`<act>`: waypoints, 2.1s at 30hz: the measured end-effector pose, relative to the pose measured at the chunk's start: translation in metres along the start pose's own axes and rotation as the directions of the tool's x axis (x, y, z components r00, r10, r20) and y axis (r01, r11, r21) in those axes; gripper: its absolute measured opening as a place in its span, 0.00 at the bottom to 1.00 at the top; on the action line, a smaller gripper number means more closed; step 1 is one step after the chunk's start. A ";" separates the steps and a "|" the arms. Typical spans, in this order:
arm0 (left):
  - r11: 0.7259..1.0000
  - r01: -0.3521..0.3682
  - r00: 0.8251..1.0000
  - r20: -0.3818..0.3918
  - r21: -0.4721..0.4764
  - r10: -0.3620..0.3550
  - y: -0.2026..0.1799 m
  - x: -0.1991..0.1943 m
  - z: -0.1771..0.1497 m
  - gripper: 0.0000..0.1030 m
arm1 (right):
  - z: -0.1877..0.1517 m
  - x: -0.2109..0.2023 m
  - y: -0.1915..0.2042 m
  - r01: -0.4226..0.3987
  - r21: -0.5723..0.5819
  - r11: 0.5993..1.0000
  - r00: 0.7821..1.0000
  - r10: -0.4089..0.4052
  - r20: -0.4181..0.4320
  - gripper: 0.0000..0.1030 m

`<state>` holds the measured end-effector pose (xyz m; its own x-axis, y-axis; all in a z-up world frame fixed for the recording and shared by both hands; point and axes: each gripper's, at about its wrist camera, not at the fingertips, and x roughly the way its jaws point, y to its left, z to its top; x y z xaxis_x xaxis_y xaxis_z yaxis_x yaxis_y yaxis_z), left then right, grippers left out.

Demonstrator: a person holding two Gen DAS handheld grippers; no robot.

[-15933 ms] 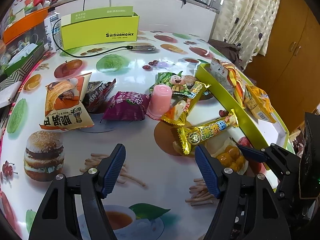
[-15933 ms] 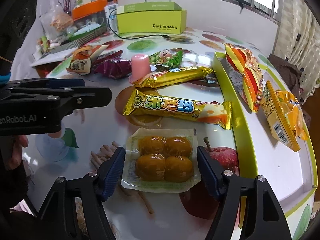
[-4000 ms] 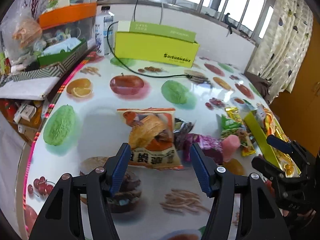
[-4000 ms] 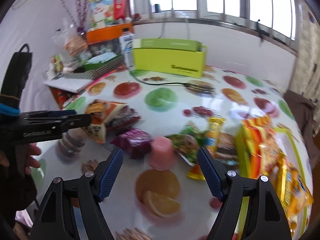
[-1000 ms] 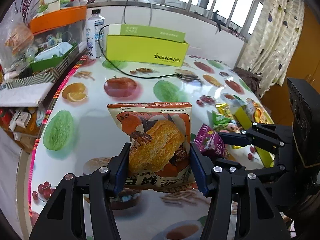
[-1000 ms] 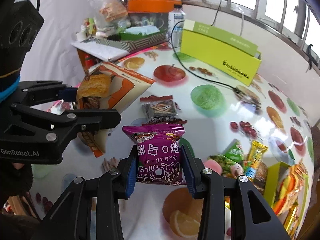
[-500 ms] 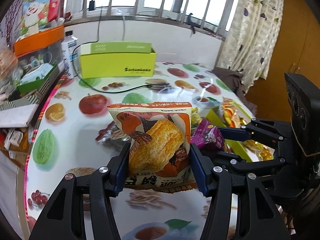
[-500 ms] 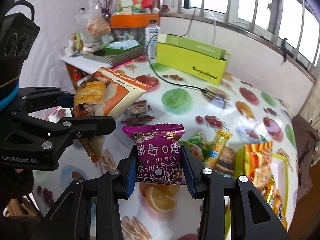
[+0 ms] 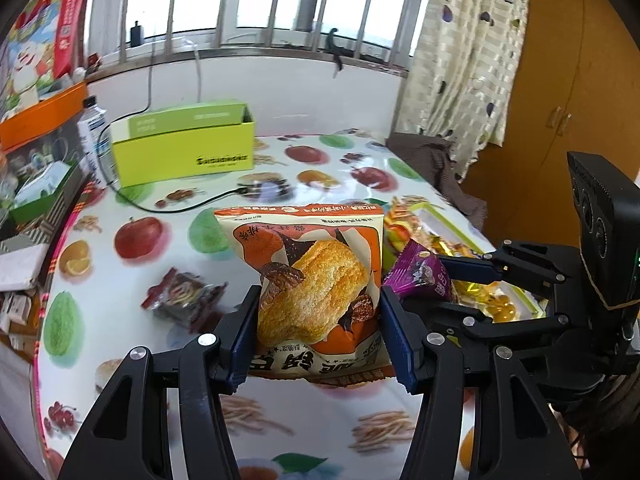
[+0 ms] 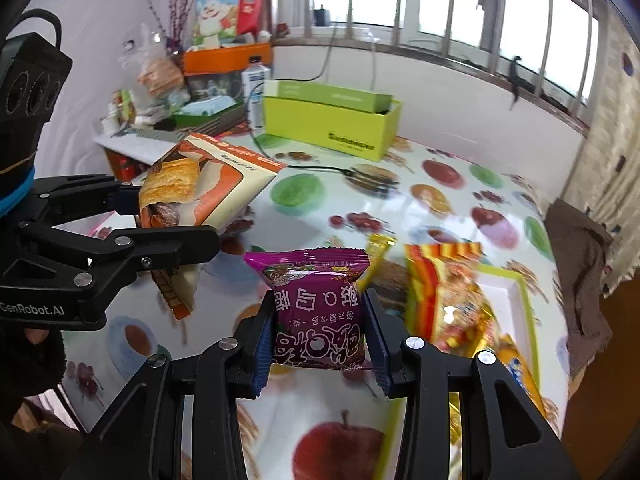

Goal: Organize snacks
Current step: 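Lift and carry the pastry bag and purple candy bag over the tray, then lower both bags into the tray and open both tools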

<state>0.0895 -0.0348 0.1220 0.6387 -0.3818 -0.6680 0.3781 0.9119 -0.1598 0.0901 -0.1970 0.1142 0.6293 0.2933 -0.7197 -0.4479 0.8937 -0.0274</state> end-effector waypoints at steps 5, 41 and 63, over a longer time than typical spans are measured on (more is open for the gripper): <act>0.998 0.043 0.999 -0.007 0.034 -0.043 -0.024 0.008 0.004 0.56 | -0.013 -0.015 -0.021 0.043 0.038 0.998 0.999 -0.043 0.000 0.38; 0.967 0.220 0.965 -0.175 0.131 -0.196 -0.129 0.096 0.002 0.56 | -0.128 -0.065 -0.132 0.247 0.300 0.922 0.967 -0.215 -0.135 0.38; 0.955 0.260 0.948 -0.225 0.143 -0.225 -0.158 0.130 -0.007 0.56 | -0.135 -0.046 -0.116 0.301 0.241 0.923 0.949 -0.265 -0.169 0.38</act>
<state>0.1078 -0.2269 0.0555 0.3696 -0.5331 -0.7611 0.6230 0.7499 -0.2227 0.0275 -0.3604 0.0566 0.6086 -0.0161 -0.7933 -0.0711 0.9947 -0.0747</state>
